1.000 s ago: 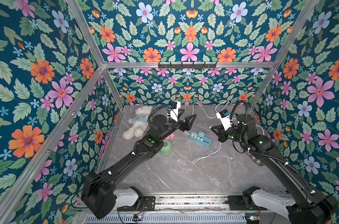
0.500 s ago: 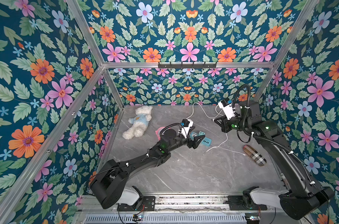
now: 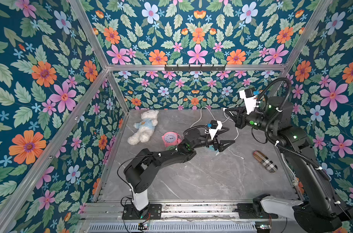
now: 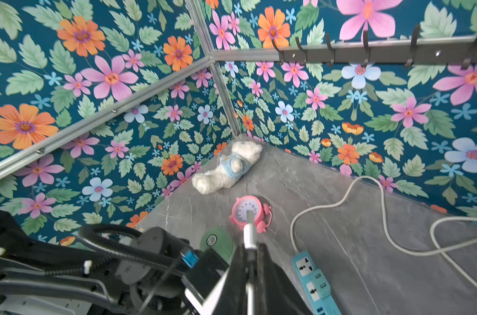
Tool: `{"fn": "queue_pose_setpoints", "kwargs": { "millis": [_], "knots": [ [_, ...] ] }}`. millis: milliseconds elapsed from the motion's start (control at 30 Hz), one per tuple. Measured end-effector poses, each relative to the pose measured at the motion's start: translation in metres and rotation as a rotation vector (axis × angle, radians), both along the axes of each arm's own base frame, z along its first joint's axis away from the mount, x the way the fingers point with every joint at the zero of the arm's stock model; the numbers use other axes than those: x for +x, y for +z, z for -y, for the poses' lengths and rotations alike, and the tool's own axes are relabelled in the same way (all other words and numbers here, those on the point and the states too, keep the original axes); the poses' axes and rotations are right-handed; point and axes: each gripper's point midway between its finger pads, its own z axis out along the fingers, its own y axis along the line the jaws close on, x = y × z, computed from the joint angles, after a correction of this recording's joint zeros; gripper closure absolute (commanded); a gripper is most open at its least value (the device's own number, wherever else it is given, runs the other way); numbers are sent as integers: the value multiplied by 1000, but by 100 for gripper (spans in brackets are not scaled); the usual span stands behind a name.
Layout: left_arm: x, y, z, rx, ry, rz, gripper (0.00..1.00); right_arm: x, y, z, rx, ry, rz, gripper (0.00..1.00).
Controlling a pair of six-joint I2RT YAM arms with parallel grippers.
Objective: Charge the cordless meat grinders
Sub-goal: Adjust the socket at the center of the board.
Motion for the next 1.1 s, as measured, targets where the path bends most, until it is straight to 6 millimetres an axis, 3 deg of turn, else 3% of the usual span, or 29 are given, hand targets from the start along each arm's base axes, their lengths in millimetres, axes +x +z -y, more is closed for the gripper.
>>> {"fn": "queue_pose_setpoints", "kwargs": {
  "millis": [100,233,367,500,600,700,767,833,967,1100],
  "knots": [
    [-12,-25,8,43,-56,-7,54,-1,16,2,18,-6,40,100],
    [-19,-58,-2,112,-58,-38,57,4,35,6,34,-44,83,100],
    [-29,-59,-15,137,-52,-2,61,8,50,15,24,-103,131,100],
    [-41,-79,-23,209,-83,-10,61,15,57,26,-13,-175,174,100],
    [-52,-107,-33,302,-113,-55,54,21,55,34,-52,-222,179,100],
    [-62,-120,-45,365,-128,-68,38,27,44,37,-94,-247,160,100],
    [-66,-112,-53,376,-123,-48,31,31,34,39,-123,-261,147,100],
    [-63,-91,-62,352,-93,-10,27,34,19,40,-162,-265,120,100],
    [-26,-48,-94,295,77,60,26,44,-33,56,-255,-300,8,100],
    [32,-48,-126,362,213,111,25,49,-85,72,-298,-299,-130,100]
  ]
}}
